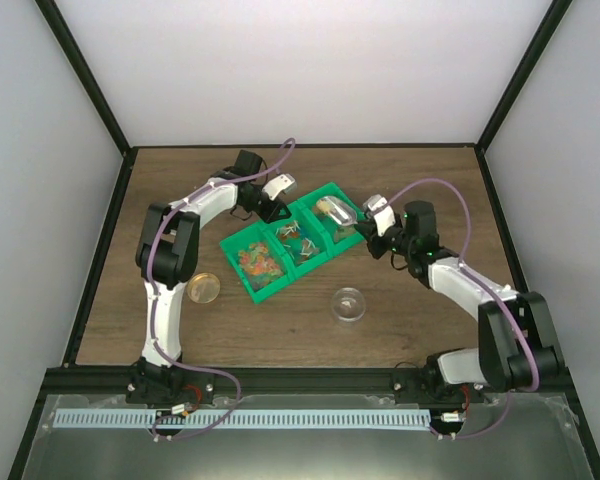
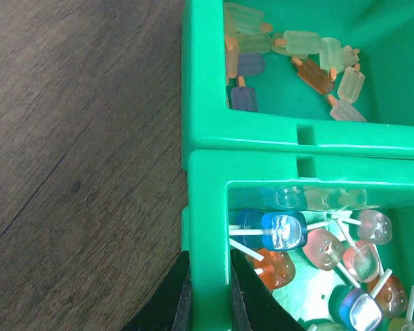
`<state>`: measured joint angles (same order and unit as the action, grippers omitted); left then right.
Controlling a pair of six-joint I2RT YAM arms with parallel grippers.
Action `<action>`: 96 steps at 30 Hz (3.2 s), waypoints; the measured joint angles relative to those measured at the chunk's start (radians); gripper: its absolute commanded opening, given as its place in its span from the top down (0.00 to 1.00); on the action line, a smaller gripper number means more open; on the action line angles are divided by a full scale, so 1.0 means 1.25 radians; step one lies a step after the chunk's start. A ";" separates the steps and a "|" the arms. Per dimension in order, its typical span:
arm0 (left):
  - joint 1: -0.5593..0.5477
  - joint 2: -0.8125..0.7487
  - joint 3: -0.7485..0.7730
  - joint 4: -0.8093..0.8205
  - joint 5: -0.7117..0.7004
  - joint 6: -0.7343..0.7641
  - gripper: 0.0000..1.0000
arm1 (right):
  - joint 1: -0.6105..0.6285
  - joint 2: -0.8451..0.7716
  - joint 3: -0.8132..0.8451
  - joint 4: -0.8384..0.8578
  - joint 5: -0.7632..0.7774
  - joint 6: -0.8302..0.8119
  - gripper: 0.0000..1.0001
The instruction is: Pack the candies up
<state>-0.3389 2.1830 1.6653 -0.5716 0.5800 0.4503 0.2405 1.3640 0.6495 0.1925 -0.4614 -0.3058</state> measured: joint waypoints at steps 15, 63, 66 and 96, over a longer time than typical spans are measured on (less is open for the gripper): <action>0.004 0.000 0.017 -0.048 0.000 0.010 0.13 | -0.209 -0.279 0.080 -0.428 -0.285 -0.319 0.99; 0.004 -0.110 -0.054 -0.026 -0.014 0.045 0.00 | -0.254 -0.526 0.094 -1.180 -0.125 -0.836 0.99; 0.004 -0.114 -0.063 -0.020 -0.014 0.045 0.00 | -0.254 -0.497 0.115 -1.184 -0.107 -0.839 0.99; 0.008 -0.115 -0.091 0.008 -0.015 0.038 0.00 | -0.045 -0.324 0.249 -1.187 0.040 -0.792 0.99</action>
<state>-0.3294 2.0392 1.5513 -0.5617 0.5610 0.4980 0.1848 0.9592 0.9604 -1.2915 -0.4118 -1.2957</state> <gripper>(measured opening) 0.999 0.095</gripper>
